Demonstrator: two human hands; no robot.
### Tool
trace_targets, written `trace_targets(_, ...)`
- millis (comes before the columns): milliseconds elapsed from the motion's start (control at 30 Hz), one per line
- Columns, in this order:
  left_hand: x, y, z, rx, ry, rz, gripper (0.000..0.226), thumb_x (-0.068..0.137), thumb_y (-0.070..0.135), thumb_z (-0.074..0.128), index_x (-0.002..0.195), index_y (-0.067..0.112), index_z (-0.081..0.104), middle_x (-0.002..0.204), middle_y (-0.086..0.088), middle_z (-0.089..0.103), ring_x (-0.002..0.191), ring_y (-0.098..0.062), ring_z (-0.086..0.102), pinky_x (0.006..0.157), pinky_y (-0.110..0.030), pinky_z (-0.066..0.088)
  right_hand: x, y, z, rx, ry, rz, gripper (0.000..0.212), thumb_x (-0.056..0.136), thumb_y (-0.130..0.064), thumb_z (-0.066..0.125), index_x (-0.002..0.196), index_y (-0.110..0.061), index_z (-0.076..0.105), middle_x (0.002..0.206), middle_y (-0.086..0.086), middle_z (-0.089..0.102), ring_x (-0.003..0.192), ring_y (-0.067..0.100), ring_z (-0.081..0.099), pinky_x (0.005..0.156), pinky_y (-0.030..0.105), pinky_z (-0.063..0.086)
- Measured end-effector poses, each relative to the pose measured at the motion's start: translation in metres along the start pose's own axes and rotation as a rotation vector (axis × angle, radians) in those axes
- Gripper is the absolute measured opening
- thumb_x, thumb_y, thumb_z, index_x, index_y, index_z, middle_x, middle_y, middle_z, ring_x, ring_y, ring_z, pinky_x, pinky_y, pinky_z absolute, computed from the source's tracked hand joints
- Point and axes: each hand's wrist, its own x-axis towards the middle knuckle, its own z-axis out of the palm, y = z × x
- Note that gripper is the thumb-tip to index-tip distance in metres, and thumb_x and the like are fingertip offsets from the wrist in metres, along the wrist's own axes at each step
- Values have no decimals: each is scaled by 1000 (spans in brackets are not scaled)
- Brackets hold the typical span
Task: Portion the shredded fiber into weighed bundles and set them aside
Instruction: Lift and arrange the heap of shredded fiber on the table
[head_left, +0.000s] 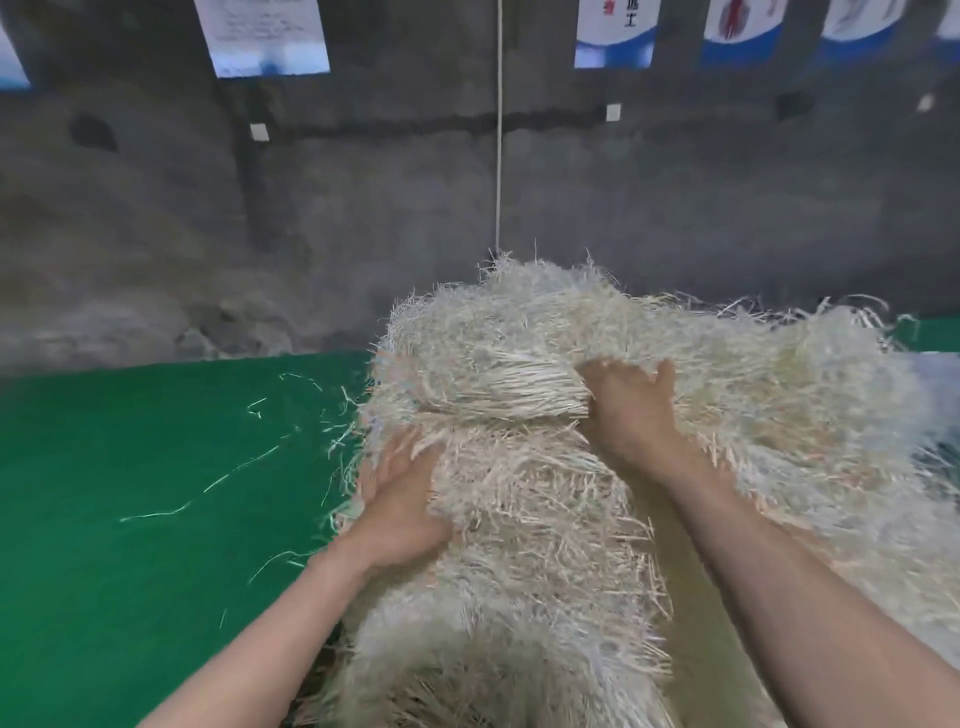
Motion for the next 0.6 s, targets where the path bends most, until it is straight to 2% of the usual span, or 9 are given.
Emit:
trace_targets(67,-12,18,-5,-432,237,79,78,72,10,58,137,43,29,152,21,-1,145,-13,-1,118,-44,5,2,-8,-10,145,198,-13,39,81,-16,62,119,-22,56,112,2,65,111,25,56,113,58,10)
trace_targets(100,-18,31,-10,-589,381,120,67,72,15,56,129,43,36,151,21,7,142,-5,10,115,-34,18,6,-15,-20,197,275,-30,40,80,-12,61,118,-23,58,108,0,66,109,23,57,114,57,11)
trace_targets(200,-29,62,-22,-716,707,135,51,81,27,60,127,30,38,147,15,21,128,12,22,102,-8,18,21,-48,-59,205,490,-167,42,78,-8,63,114,-29,62,96,-5,65,101,21,56,108,50,24)
trace_targets(267,-29,72,-33,-742,813,118,73,77,35,64,138,28,25,149,12,15,133,8,17,98,4,12,27,-77,-81,187,599,-257,42,74,-10,66,111,-31,63,94,-6,63,102,21,54,105,45,26)
trace_targets(333,-26,68,-46,-692,888,139,104,71,41,70,149,25,3,153,15,-2,140,4,2,103,2,2,26,-99,-87,286,591,-383,49,74,-6,66,115,-32,63,99,-6,64,106,21,54,107,45,26)
trace_targets(400,-23,54,-59,-555,894,95,120,64,40,77,150,25,-5,156,10,-6,144,-4,-4,116,-21,-3,15,-110,-75,490,390,-576,49,77,-3,64,120,-26,63,108,0,67,109,22,57,102,44,36)
trace_targets(467,-18,37,-70,-511,754,-21,105,61,23,80,147,25,20,149,-3,33,140,-21,27,116,-44,18,2,-110,-53,637,146,-641,55,78,2,63,129,-16,57,127,5,61,120,23,52,104,39,35)
trace_targets(533,-18,24,-75,-531,578,-79,56,66,7,75,116,23,58,104,6,67,98,-13,62,86,-29,48,-5,-104,-33,547,62,-562,72,76,-1,65,142,-17,39,145,4,43,135,20,36,112,42,25)
trace_targets(600,-18,14,-78,-552,516,-84,24,71,-2,70,77,21,67,64,11,67,53,3,54,49,-13,42,-7,-98,-21,369,90,-425,95,77,-25,73,150,-22,12,155,5,19,144,21,11,118,51,5)
